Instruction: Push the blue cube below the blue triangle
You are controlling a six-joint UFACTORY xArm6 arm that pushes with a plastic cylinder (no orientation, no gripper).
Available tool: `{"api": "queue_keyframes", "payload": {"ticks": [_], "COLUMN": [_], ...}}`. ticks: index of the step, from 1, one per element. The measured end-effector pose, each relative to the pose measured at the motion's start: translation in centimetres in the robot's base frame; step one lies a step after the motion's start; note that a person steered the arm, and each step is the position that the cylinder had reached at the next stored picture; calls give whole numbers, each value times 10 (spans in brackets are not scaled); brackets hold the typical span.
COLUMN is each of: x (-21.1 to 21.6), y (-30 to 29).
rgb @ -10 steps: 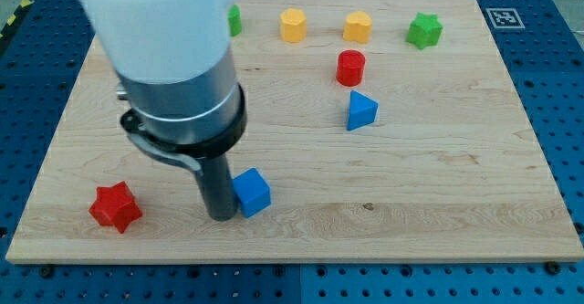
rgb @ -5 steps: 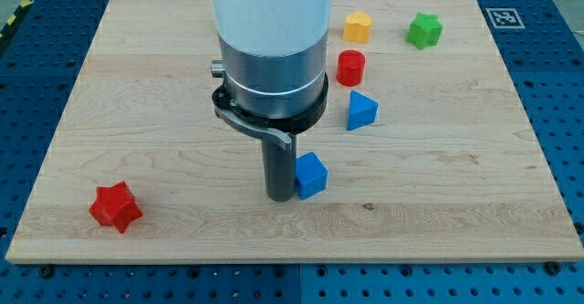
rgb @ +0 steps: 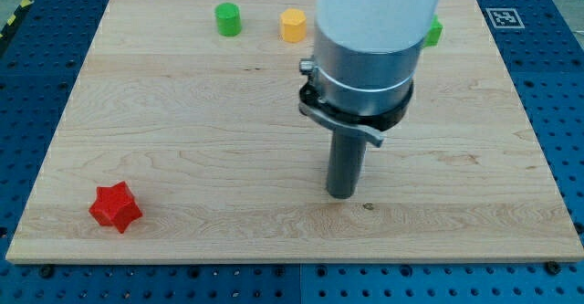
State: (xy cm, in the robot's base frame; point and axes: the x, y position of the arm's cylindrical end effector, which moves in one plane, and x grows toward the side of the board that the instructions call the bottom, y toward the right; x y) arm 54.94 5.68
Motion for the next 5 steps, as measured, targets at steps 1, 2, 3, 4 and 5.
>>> {"api": "queue_keyframes", "payload": {"ticks": [1,2,3,4,5], "x": [-7,-8,3,-9,-32], "y": [11,10,-15,-48,-47]}}
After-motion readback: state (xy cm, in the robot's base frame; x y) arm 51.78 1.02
